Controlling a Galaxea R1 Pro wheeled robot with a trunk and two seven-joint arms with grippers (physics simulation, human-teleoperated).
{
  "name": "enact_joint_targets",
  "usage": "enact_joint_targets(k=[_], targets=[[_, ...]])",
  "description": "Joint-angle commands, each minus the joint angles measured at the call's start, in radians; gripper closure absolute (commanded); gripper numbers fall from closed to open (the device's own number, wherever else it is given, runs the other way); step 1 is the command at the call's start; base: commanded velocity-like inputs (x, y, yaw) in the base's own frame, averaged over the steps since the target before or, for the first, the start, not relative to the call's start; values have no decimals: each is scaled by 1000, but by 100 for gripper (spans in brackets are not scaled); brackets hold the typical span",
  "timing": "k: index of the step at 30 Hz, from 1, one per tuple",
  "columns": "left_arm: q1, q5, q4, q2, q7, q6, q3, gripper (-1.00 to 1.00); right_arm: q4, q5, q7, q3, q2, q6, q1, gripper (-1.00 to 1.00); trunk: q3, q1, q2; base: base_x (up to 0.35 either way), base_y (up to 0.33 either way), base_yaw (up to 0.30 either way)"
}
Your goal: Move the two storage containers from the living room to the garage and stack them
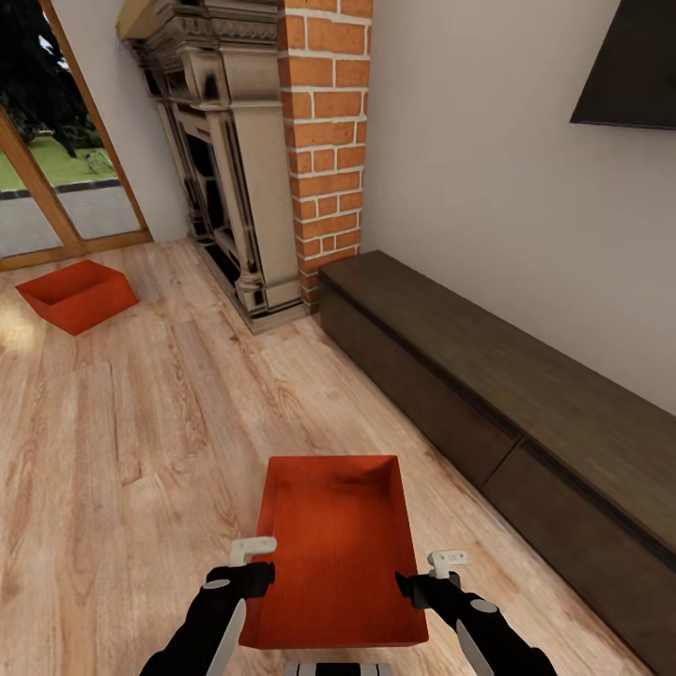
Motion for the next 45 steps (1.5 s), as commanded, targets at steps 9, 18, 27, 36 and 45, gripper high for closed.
enact_joint_targets(k=[9,18,27,36,45], targets=[[0,7,2,1,7,8,-3,-100,-1,-5,1,2,-2,4,0,-100,-20,23,-42,0,0,0],[0,7,6,1,9,54,-3,-100,-1,-5,1,2,-2,4,0,-100,-48,57,-105,0,0,0],[0,8,5,7,9,58,-3,-100,-1,-5,1,1,-2,3,0,-100,-60,73,-133,0,0,0],[-3,7,4,-11,7,44,-1,-100,0,-4,-3,-1,10,2,-3,-100,-60,73,-133,0,0,0],[-3,8,4,-2,7,34,-1,-100,0,-2,-1,6,-2,3,-3,-100,-60,73,-133,0,0,0]])
